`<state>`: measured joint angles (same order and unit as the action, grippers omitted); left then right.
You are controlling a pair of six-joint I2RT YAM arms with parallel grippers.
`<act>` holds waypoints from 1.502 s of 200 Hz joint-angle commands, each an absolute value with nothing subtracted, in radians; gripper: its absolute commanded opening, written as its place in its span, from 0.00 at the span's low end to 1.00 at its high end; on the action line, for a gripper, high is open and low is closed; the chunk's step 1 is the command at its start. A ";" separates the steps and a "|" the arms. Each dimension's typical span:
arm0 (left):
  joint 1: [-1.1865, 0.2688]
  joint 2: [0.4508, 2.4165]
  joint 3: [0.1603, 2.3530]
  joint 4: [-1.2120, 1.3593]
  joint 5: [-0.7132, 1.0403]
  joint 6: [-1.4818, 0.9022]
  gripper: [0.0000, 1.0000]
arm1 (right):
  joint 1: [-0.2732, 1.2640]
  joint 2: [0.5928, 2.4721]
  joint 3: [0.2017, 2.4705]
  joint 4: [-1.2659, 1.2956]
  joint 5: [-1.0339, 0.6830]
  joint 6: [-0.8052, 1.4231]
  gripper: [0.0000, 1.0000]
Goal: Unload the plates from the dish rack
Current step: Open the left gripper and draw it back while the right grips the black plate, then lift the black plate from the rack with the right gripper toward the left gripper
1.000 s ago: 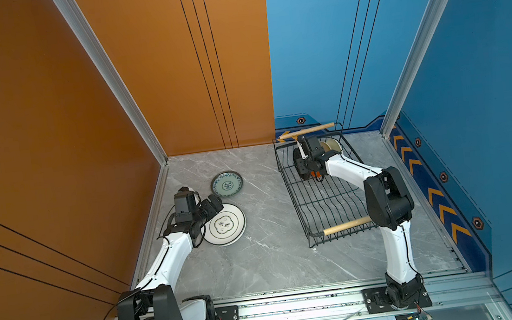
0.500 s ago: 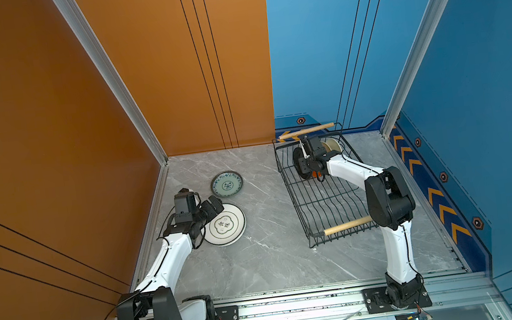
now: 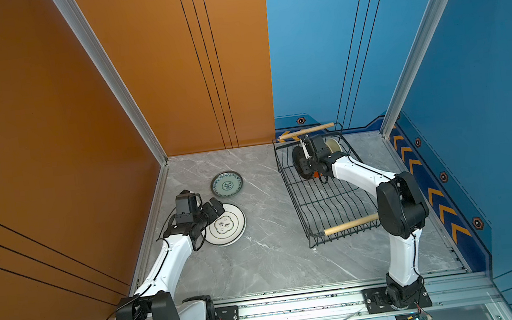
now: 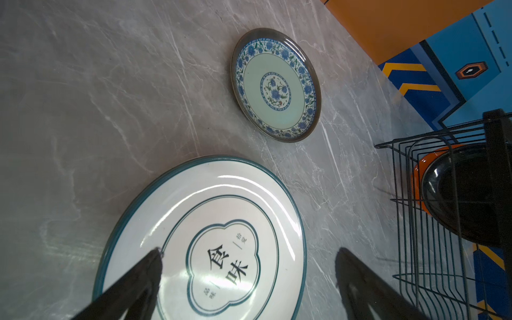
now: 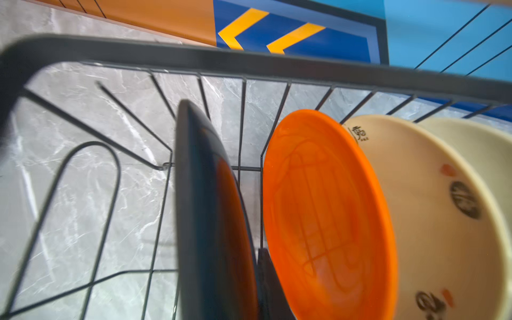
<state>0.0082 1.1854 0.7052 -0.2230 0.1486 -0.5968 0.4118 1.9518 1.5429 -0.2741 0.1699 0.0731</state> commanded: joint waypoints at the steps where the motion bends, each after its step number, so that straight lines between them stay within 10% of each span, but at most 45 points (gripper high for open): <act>1: -0.014 1.186 0.733 -0.268 0.095 -0.628 0.98 | 0.426 1.861 1.521 -0.299 0.239 0.050 0.02; 94: -0.221 1.172 0.768 -0.117 0.097 -0.463 0.98 | 0.533 1.513 1.252 -0.005 0.422 0.112 0.03; 300: -0.295 1.302 0.948 0.078 0.462 -0.683 0.98 | 0.548 1.559 1.215 0.122 -0.241 0.981 0.03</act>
